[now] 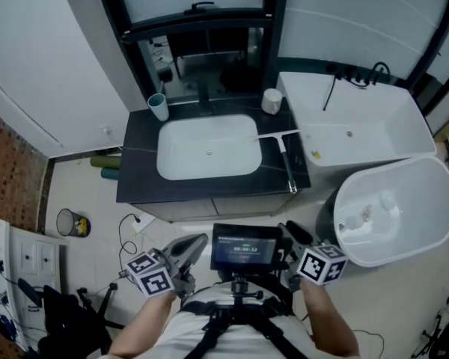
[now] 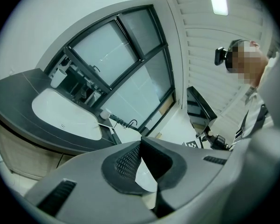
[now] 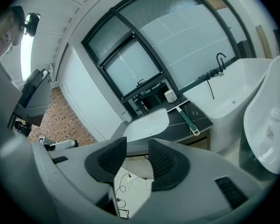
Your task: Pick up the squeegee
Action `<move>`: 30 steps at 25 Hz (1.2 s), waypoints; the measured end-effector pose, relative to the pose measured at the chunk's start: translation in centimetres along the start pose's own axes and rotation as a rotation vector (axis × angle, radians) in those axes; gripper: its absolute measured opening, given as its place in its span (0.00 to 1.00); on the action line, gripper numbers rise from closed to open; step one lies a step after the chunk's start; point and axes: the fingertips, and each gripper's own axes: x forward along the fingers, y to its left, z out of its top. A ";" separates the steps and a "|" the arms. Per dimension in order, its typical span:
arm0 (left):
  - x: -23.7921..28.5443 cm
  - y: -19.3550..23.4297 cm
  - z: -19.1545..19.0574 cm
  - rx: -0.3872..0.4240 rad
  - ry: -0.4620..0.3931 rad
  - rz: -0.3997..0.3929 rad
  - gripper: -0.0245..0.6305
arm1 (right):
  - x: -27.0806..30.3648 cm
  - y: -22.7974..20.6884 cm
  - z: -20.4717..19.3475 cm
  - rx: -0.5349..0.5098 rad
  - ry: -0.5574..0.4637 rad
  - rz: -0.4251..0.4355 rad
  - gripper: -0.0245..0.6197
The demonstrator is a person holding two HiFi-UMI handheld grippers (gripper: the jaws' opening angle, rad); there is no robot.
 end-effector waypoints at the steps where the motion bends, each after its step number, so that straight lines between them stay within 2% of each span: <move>1: 0.3 0.0 0.2 -0.002 -0.002 0.000 0.03 | 0.1 -0.2 0.2 0.000 0.002 -0.001 0.27; 11: 4.2 -1.3 -0.6 -0.023 -0.007 -0.009 0.03 | -0.9 -3.0 2.7 -0.044 0.014 -0.013 0.27; 18: 6.8 -2.4 -1.0 -0.026 -0.042 0.024 0.03 | -1.3 -5.3 4.4 -0.088 0.041 0.009 0.27; 23: 8.3 -3.6 -1.4 -0.018 -0.055 0.050 0.03 | -1.1 -6.3 5.2 -0.119 0.070 0.056 0.27; 30: 7.8 -2.4 -1.3 -0.036 -0.057 0.092 0.03 | 1.0 -6.8 4.7 -0.115 0.104 0.062 0.27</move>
